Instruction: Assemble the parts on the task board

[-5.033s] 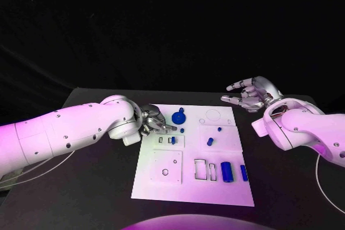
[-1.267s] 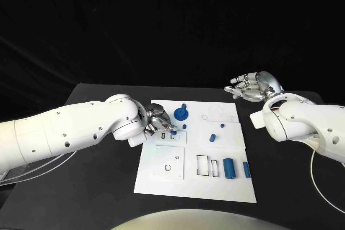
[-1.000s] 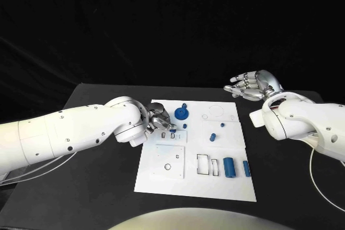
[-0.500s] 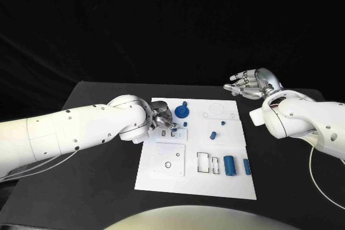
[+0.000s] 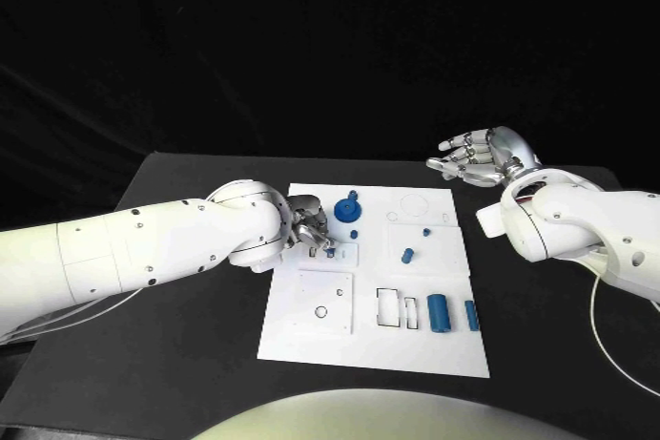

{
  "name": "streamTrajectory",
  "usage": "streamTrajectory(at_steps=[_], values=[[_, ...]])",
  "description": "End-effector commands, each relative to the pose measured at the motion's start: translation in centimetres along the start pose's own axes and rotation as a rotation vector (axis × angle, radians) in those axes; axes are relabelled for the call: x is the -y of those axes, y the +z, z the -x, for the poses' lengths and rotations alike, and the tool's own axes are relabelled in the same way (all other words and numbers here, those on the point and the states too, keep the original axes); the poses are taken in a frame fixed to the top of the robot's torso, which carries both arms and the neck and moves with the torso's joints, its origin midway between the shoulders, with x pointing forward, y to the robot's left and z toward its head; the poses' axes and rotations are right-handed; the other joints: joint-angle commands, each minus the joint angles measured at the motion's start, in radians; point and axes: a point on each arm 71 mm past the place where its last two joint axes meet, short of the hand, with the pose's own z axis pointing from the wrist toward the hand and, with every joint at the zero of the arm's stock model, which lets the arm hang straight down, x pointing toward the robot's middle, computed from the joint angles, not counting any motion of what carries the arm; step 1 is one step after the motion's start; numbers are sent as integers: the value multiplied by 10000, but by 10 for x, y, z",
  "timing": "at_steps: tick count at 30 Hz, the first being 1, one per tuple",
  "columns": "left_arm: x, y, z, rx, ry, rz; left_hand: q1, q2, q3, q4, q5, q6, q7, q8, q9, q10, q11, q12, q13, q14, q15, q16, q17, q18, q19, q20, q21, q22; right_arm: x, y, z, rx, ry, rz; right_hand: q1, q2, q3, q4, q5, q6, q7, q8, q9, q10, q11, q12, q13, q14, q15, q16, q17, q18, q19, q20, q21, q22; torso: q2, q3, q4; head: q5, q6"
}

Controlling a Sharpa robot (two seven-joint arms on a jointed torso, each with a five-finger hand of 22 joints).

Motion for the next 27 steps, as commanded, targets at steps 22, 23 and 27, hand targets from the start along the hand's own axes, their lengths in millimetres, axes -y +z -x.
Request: streamTrajectory(at_steps=[22,23,27], values=[[1,3,-2,-76,560,60,-110,15,2022,-2032,84,293,-198,-8,6,72,-4,-56,-28,715,-83,50,1330,-146,87,-14,33,22,-1,1,-1,-141,-64,148,11,-37,11,-28,-28,-62,354,59,-17,-95,20,53,-45,-76,4,-65,-34,95,-59,24,-61,-40,14,-27,-3,-10,5],[1,3,-2,-85,565,58,-110,15,2022,-2032,84,293,-198,-8,6,72,-4,-56,-28,715,-83,50,1330,-146,87,-14,33,22,-1,1,-1,-141,-64,147,11,-37,11,-28,-28,-62,354,59,-17,-95,20,53,-45,-76,4,-65,-34,95,-59,24,-61,-40,15,-26,-2,-10,6],[1,3,-3,-142,584,54,-126,18,2024,-2033,93,297,-199,-11,10,76,-5,-57,-27,717,-83,52,1336,-150,98,-15,40,41,-1,1,-1,-148,-64,145,11,-37,11,-28,-28,-62,354,59,-17,-95,20,53,-45,-76,4,-65,-34,95,-59,24,-61,-40,13,-22,12,-18,-1]])
